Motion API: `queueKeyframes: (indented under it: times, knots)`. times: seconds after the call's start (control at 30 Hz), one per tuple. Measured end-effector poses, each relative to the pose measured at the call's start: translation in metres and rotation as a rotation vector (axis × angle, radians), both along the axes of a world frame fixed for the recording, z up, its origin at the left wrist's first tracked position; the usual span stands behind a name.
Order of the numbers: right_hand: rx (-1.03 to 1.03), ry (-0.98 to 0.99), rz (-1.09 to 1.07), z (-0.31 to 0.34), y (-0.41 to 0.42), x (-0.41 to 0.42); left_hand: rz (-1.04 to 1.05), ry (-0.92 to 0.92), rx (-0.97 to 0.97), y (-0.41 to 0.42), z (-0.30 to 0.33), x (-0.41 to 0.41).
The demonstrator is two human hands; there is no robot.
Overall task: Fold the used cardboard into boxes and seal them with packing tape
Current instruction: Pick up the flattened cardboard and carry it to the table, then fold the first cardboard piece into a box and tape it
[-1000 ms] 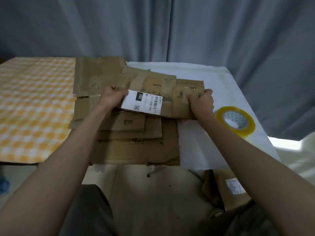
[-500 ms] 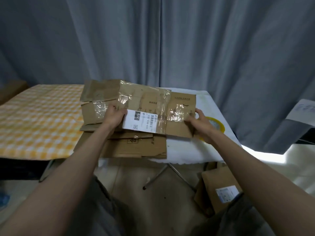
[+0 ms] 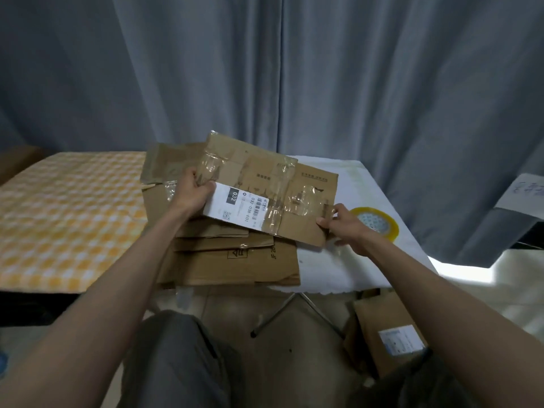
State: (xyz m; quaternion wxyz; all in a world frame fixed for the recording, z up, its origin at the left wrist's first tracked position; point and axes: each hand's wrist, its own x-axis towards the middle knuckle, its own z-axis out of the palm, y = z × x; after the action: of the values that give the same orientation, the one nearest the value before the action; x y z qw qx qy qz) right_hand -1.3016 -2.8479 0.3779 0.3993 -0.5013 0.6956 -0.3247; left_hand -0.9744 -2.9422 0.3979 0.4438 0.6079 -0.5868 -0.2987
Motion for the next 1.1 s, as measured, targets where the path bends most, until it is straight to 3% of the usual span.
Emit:
queueKeyframes:
  times: [0.27,0.5,0.7,0.87,1.1]
  knots:
    - [-0.063,-0.131,-0.066,-0.003,-0.015,-0.006,-0.03,-0.149,0.025,-0.042,0.016,-0.019]
    - [-0.138,-0.293,-0.121,-0.019,-0.017,-0.021,0.055,-0.447,-0.039,-0.055,-0.017,-0.06]
    - [-0.264,-0.311,-0.13,-0.016,-0.021,-0.023,0.037,-0.161,-0.082,-0.047,-0.006,-0.061]
    - [-0.389,-0.369,-0.049,0.022,-0.029,-0.01,-0.027,0.036,-0.145,-0.019,0.015,-0.063]
    - [-0.325,-0.291,0.101,0.042,-0.014,-0.006,-0.071,0.089,-0.206,0.027,0.004,-0.074]
